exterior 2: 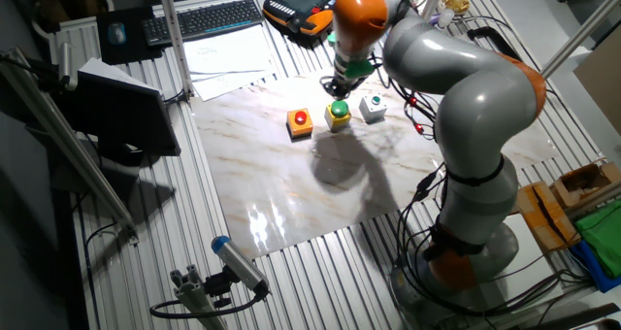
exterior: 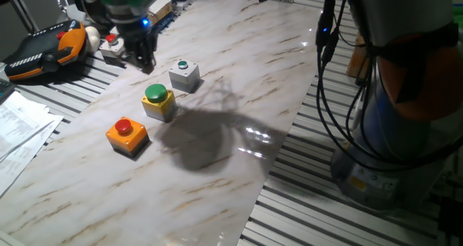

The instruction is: Press three buttons from left to right in sequence

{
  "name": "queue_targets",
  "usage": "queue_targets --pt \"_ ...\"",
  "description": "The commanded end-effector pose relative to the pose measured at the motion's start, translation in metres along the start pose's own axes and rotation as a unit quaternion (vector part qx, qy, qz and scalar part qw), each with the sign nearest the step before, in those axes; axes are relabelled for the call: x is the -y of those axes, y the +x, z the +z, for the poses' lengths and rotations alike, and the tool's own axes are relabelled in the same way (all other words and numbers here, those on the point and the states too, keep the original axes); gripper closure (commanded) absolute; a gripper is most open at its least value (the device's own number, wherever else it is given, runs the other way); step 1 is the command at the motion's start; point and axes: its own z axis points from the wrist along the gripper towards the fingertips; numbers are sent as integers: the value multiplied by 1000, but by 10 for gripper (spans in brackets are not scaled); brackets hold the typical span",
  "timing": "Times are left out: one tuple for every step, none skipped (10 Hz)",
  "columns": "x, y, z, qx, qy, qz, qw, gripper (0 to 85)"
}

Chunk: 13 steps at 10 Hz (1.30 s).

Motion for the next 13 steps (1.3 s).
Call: queue_targets --pt "5 4 0 0 -1 -1 1000 843" --pt "9 8 0 -2 -5 -2 1000 843" --pt "14 10 0 -4 -16 2 1000 843" --pt "16 10 -1 -5 -21 4 1000 843" --pt "16 9 -1 -5 -18 4 1000 843" --pt "15 9 0 -7 -18 4 1000 843" --pt "15 9 0 -9 -18 4 1000 843" --pt "15 9 0 -10 -18 4 1000 843" --pt "15 9 0 -12 -19 3 1000 843" --pt "15 9 1 -12 -19 3 1000 843" --pt "15 8 1 -13 -19 3 1000 843" --pt "15 8 2 -15 -19 3 1000 843" --pt "14 9 3 -15 -19 3 1000 843"
